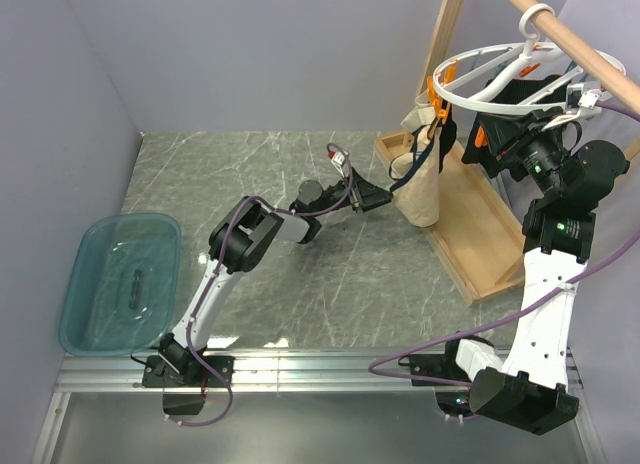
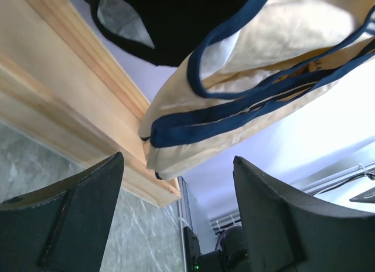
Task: Clip the underwear to the hanger
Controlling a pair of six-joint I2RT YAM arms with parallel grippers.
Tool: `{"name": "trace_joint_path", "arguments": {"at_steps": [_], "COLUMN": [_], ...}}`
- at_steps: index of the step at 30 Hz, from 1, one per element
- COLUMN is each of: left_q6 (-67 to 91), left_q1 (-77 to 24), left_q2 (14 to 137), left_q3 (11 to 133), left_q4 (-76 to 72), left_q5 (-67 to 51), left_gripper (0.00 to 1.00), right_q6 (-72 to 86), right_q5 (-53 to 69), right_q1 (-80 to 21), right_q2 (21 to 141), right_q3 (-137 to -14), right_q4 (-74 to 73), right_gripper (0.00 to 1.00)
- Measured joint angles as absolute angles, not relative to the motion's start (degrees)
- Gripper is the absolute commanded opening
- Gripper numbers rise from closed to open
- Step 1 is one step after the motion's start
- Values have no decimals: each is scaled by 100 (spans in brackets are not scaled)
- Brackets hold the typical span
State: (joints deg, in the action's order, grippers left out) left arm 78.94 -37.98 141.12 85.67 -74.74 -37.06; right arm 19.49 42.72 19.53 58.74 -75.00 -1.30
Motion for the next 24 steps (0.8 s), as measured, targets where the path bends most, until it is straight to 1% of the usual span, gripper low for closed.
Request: {"name": "trace_joint_path", "arguments": {"at_steps": [11, 13, 18, 21, 24], "left_q6": [7918, 7942, 8038, 8075, 8097], "left_q1": [-3927, -3948, -3962, -3962, -3959], "left_q2": [14278, 14324, 14414, 14429, 14433], "left_q3": [9172, 9177, 9059, 8982, 8982], "left_q4": [-7483, -7481, -7474, -7472, -7472], "left_q5": [-3577, -3546, -3457, -3435, -3402], "left_gripper": [70, 70, 77, 76, 72], "right_q6": [1968, 1968, 1970, 1968, 1968], "right_q5": [4272, 4272, 4272, 4274, 4274], "right_q1": [1953, 1953, 1953, 1953, 1953], "right_q2": [5874, 5874, 5874, 5874, 5874], "right_q3": [-7500, -7500, -7500, -7500, -7500], "right_q4": [-128, -128, -126, -126, -126], "right_gripper": [0, 0, 0, 0, 0]}}
